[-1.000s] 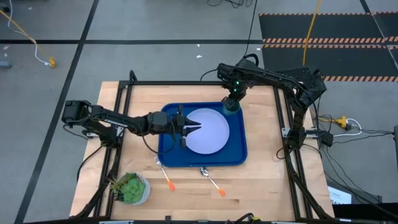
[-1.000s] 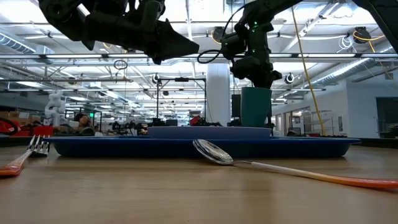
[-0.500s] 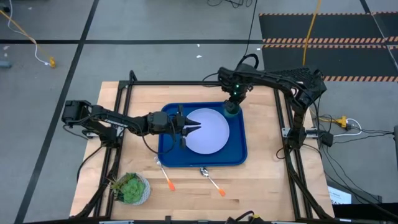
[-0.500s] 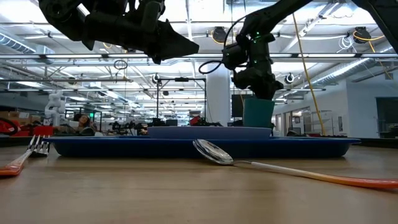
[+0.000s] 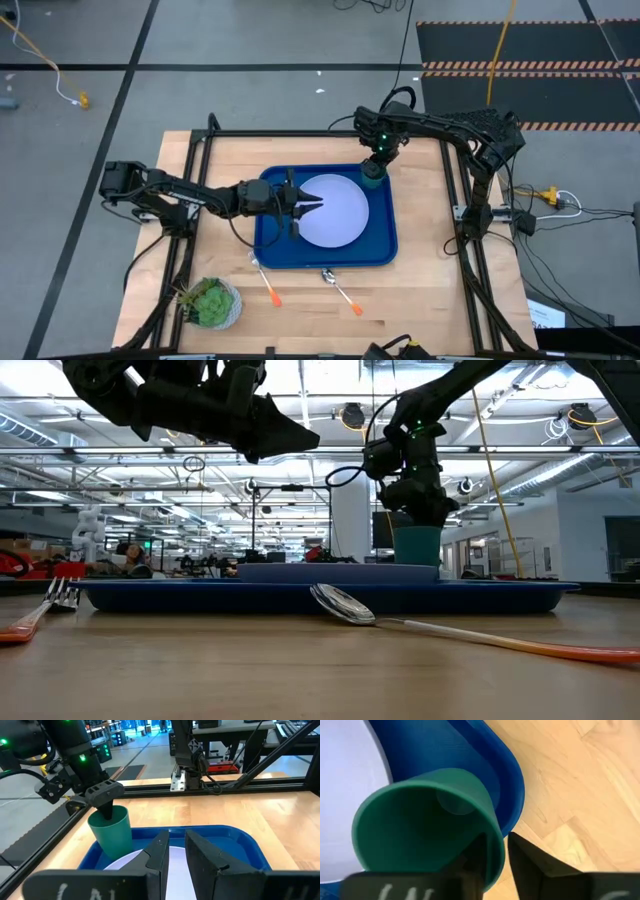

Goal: Pick and place plate/cup/fork/spoon on tray
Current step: Adjust the blue plate on the blue serving tray

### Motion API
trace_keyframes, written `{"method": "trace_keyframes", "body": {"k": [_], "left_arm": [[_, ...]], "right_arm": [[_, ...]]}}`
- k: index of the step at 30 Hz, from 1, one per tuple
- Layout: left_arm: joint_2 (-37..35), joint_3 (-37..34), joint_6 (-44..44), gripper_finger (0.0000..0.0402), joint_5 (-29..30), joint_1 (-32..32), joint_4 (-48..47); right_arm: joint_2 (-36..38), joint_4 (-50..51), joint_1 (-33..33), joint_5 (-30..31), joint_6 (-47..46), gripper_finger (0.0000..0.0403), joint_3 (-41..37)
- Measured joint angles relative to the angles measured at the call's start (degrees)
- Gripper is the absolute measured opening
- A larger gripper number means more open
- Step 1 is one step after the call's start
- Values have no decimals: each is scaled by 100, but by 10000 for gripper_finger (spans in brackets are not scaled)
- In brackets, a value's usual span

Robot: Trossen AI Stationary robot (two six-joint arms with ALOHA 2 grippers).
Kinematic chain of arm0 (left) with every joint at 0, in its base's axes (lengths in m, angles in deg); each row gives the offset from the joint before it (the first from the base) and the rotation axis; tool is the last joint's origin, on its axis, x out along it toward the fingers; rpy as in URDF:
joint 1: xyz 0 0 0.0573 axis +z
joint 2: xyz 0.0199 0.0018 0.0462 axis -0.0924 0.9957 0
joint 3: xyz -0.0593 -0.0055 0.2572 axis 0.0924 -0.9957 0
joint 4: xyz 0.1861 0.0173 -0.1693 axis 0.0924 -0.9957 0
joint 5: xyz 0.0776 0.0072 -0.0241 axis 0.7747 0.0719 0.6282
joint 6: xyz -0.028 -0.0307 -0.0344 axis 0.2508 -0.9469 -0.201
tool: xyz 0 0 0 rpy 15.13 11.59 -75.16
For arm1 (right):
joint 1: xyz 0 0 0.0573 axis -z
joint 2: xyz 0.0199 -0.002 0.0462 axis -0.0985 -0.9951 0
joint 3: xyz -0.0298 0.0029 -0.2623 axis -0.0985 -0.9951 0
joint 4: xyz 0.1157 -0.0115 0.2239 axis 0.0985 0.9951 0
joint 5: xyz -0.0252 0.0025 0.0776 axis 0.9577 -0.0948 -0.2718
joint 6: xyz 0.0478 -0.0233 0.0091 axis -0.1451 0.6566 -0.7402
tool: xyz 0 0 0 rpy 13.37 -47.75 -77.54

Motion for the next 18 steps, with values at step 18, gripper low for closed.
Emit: {"method": "trace_keyframes", "body": {"k": [18], "left_arm": [[0, 0, 68, 67, 108, 0, -54]], "right_arm": [[1548, -88, -38, -11, 66, 162, 4]]}}
